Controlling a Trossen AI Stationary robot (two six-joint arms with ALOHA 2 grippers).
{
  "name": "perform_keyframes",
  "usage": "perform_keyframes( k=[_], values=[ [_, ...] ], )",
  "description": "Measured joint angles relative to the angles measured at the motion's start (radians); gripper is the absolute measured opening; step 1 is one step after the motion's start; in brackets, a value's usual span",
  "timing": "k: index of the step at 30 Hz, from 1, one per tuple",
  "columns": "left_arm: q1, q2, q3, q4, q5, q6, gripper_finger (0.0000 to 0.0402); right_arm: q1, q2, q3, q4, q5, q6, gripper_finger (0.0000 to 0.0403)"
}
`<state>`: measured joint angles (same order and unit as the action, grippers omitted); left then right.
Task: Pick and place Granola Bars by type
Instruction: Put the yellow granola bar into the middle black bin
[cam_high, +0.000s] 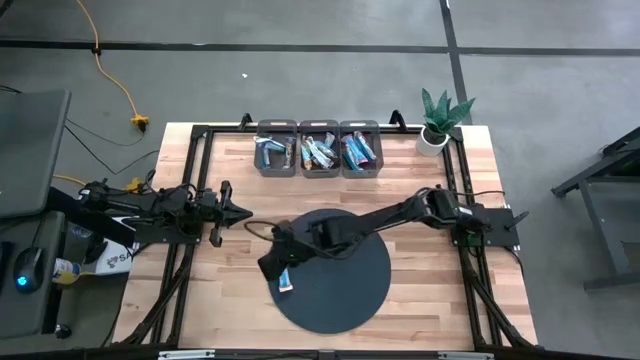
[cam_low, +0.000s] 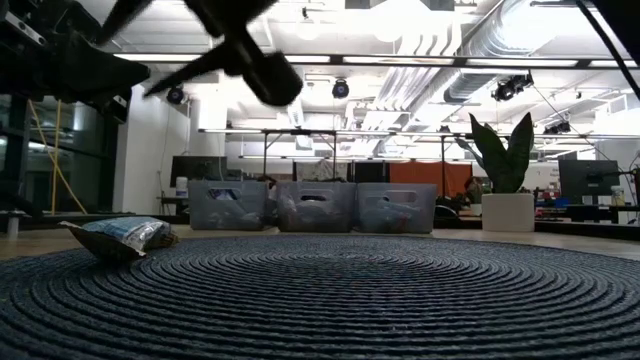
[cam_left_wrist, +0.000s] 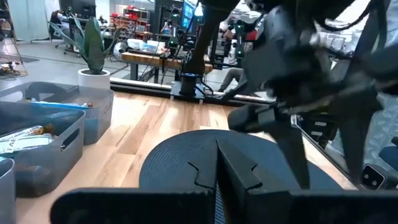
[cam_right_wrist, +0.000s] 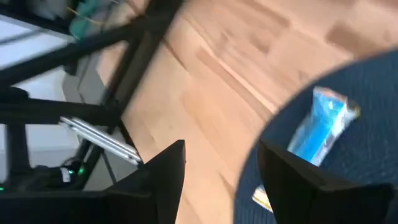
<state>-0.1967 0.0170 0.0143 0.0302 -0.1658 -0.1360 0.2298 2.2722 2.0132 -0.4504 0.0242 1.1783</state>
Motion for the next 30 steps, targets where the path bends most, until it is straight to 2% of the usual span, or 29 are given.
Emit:
perform_keyframes(
  k=[6, 14, 30],
  values=[
    [0.0, 0.0, 0.0, 0.0, 0.0, 0.0, 0.0001, 0.0, 0.034, 0.0, -0.123, 0.005, 0.049, 0.0184],
    [0.0, 0.0, 0.0, 0.0, 0.0, 0.0, 0.0001, -0.006, 0.04, 0.002, -0.224, 0.052, 0.037, 0.0184],
    [0.0, 0.0, 0.0, -0.001, 0.0, 0.0, 0.0001, -0.013, 0.089, 0.002, -0.2, 0.045, 0.026, 0.0184]
  ],
)
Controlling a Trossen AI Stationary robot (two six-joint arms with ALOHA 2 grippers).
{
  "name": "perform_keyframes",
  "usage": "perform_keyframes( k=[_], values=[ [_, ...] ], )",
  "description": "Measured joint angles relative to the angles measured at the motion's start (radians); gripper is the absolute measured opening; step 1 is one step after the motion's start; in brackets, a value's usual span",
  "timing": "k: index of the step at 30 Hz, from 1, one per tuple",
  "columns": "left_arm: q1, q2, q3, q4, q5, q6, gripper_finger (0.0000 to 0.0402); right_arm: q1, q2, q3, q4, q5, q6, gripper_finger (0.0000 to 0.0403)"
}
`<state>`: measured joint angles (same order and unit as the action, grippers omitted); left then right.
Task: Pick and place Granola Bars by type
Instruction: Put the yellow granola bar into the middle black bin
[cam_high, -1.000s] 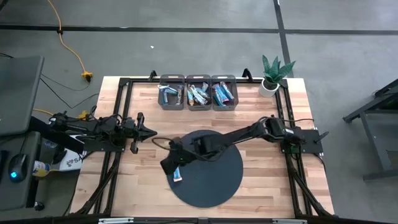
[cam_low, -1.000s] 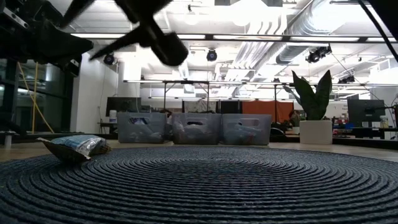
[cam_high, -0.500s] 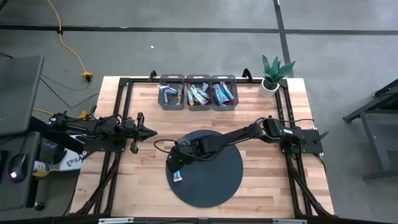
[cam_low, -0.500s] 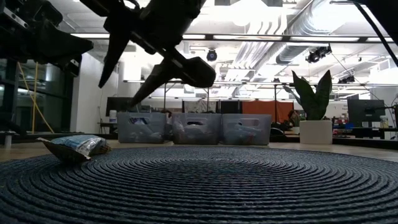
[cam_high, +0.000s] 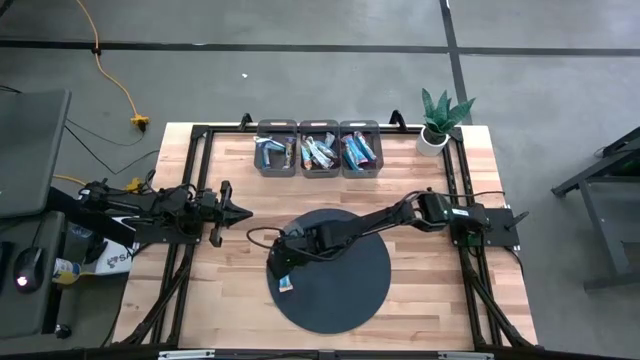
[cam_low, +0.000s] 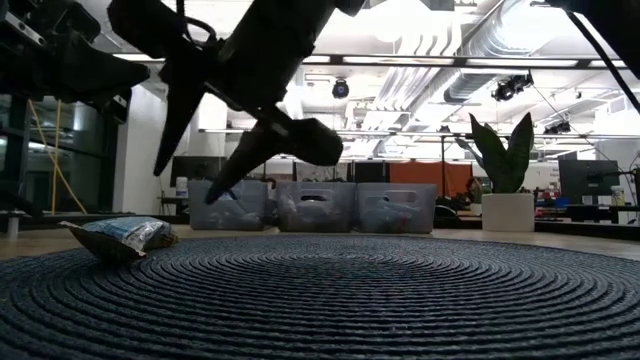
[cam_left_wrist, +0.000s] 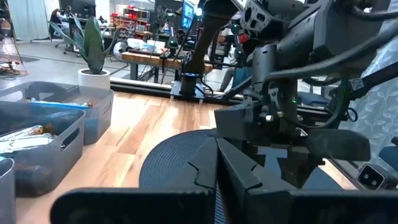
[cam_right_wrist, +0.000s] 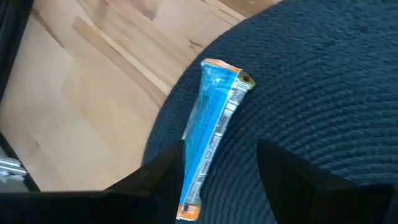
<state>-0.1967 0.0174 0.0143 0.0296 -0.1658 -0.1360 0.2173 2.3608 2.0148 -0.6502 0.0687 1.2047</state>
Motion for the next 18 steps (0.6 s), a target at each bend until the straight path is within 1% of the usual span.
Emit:
perform_keyframes(
  k=[7, 18],
  values=[
    [0.0, 0.0, 0.0, 0.001, 0.0, 0.0, 0.0001, -0.004, 0.027, 0.0, 0.061, -0.024, -0.003, 0.0184],
    [0.0, 0.0, 0.0, 0.001, 0.0, 0.0, 0.0001, -0.009, 0.055, 0.0, 0.104, -0.027, 0.0, 0.0184]
  ],
)
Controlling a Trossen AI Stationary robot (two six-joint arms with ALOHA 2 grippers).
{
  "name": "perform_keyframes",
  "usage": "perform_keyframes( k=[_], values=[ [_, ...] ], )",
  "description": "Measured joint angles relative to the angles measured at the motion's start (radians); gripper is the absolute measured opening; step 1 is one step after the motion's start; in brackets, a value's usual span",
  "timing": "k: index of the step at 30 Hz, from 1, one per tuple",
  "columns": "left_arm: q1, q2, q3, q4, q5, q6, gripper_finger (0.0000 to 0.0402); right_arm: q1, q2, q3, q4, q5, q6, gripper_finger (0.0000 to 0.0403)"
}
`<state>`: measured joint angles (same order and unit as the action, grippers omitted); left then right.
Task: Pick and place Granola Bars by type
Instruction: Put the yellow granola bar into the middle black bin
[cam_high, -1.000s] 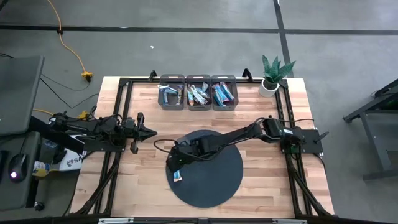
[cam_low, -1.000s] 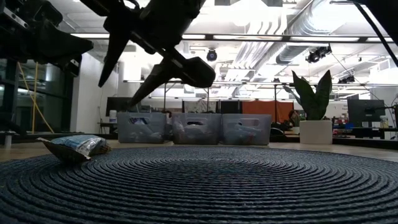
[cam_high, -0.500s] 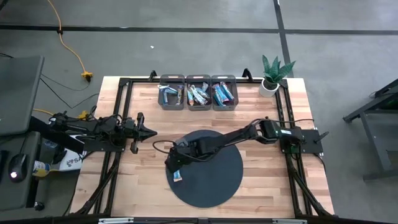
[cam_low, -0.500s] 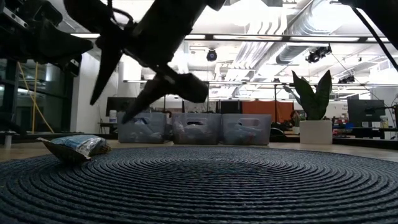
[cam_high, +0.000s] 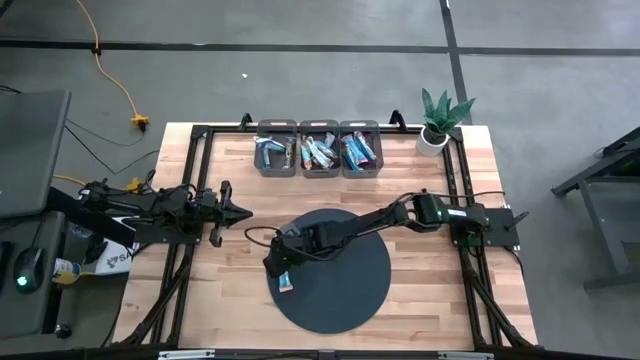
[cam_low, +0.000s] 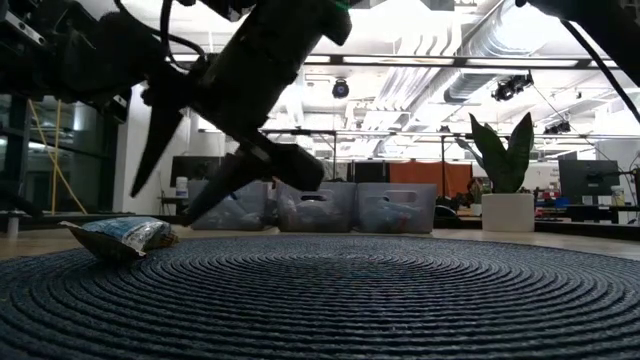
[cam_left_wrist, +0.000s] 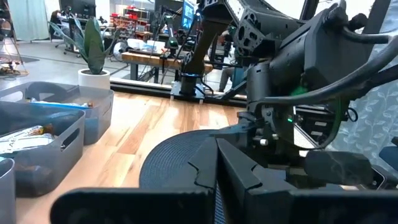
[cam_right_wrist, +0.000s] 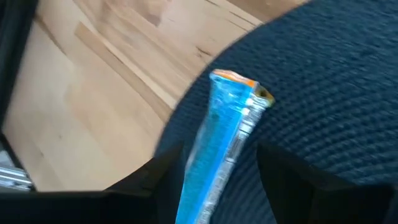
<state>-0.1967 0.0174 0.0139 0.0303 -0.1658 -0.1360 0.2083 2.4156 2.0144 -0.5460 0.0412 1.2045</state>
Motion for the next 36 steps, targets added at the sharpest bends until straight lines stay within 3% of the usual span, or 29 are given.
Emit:
perform_keyframes(
  k=[25, 36],
  values=[
    [0.0, 0.0, 0.0, 0.0, 0.0, 0.0, 0.0001, -0.014, 0.048, 0.0, 0.067, -0.035, 0.002, 0.0181],
    [0.0, 0.0, 0.0, 0.0, 0.0, 0.0, 0.0001, -0.024, 0.048, 0.0, 0.062, -0.051, -0.015, 0.0121]
  ],
)
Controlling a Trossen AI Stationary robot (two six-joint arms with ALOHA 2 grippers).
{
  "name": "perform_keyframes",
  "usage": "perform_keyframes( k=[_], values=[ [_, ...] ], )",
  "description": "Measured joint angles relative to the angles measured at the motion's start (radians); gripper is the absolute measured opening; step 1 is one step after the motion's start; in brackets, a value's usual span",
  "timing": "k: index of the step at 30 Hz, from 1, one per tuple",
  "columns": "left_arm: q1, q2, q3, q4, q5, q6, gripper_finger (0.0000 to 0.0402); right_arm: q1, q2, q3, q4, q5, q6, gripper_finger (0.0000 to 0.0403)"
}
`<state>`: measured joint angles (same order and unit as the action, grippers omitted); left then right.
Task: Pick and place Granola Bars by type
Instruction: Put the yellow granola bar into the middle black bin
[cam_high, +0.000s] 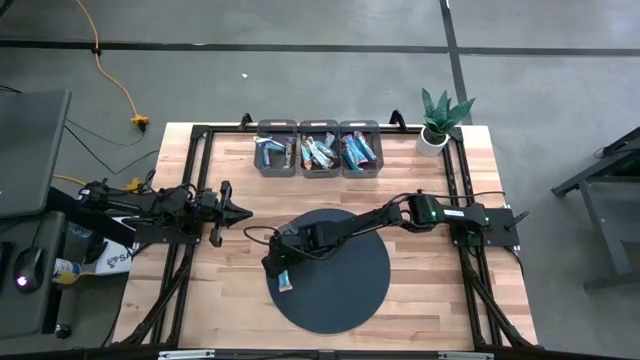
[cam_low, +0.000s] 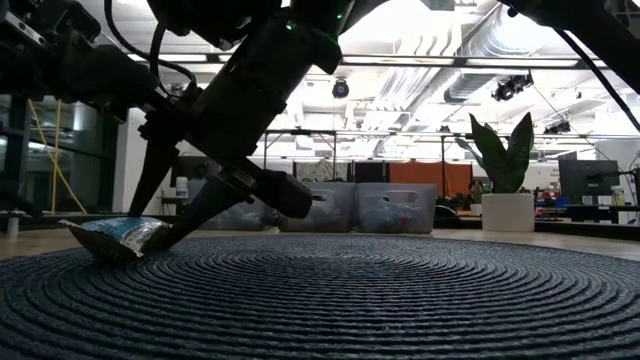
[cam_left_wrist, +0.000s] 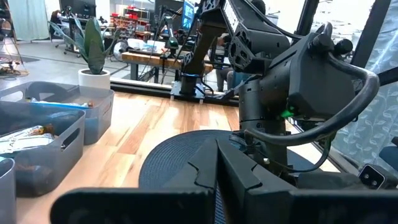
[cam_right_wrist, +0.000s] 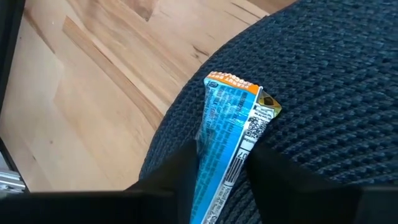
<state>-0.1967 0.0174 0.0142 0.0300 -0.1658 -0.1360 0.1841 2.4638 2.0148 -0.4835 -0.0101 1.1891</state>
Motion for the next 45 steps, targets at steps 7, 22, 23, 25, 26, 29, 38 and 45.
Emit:
perform_keyframes(
  k=[7, 22, 23, 25, 26, 29, 38, 45],
  values=[
    [0.0, 0.0, 0.0, 0.0, 0.0, 0.0, 0.0001, 0.0, 0.001, 0.0, -0.003, 0.001, -0.003, 0.0094],
    [0.0, 0.0, 0.0, 0.0, 0.0, 0.0, 0.0001, -0.001, -0.001, 0.0, -0.004, -0.028, -0.011, 0.0047],
    [0.0, 0.0, 0.0, 0.0, 0.0, 0.0, 0.0001, -0.001, -0.001, 0.0, -0.004, -0.031, -0.011, 0.0046],
    [0.0, 0.0, 0.0, 0.0, 0.0, 0.0, 0.0001, 0.0, -0.006, -0.001, 0.0, -0.034, -0.011, 0.0046],
    [0.0, 0.0, 0.0, 0.0, 0.0, 0.0, 0.0001, 0.0, -0.011, -0.002, -0.003, -0.038, -0.013, 0.0046],
    [0.0, 0.0, 0.0, 0.0, 0.0, 0.0, 0.0001, 0.0, -0.035, -0.002, -0.005, -0.037, -0.019, 0.0046],
    [0.0, 0.0, 0.0, 0.0, 0.0, 0.0, 0.0001, 0.0, -0.126, -0.001, -0.006, -0.03, -0.064, 0.0046],
    [0.0, 0.0, 0.0, 0.0, 0.0, 0.0, 0.0001, 0.004, -0.227, 0.0, -0.009, -0.026, -0.139, 0.0046]
  ],
)
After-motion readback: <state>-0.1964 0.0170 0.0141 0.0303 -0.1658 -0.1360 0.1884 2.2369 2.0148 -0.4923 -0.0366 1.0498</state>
